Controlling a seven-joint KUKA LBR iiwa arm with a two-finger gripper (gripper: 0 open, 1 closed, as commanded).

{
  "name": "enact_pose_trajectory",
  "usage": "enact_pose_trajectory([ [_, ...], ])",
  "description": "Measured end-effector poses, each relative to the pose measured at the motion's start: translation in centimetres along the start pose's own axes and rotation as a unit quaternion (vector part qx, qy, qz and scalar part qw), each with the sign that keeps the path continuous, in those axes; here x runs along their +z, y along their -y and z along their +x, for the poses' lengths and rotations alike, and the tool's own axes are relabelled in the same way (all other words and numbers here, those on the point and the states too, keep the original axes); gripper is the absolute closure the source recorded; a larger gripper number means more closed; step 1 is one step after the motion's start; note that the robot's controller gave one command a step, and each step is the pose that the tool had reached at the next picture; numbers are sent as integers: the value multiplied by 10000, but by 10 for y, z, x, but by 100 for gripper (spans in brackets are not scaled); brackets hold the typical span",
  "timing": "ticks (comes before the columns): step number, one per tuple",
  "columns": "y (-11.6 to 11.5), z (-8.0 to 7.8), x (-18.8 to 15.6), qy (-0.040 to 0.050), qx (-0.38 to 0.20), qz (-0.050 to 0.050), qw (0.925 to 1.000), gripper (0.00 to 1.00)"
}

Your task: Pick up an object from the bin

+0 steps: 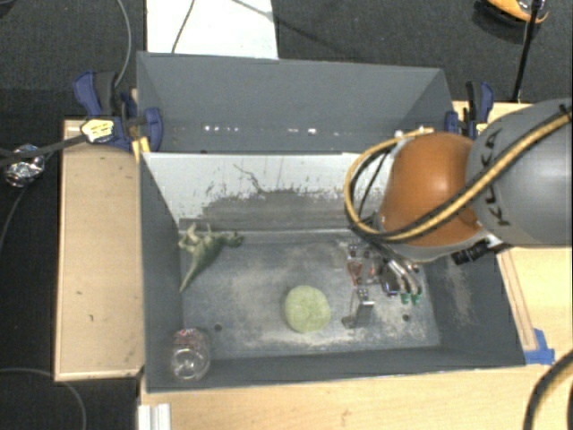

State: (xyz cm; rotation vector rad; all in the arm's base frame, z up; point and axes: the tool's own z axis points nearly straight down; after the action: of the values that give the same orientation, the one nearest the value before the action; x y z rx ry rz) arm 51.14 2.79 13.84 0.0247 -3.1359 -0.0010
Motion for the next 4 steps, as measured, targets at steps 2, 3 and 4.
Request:
enact_pose_trajectory([
  [2, -30, 3, 23, 56, -217, 9, 9997, 0],
  [3, -50, 21, 53, 37, -1188, -10, 9929, 0],
  [4, -29, 17, 65, 97, -1745, 10, 9846, 100],
])
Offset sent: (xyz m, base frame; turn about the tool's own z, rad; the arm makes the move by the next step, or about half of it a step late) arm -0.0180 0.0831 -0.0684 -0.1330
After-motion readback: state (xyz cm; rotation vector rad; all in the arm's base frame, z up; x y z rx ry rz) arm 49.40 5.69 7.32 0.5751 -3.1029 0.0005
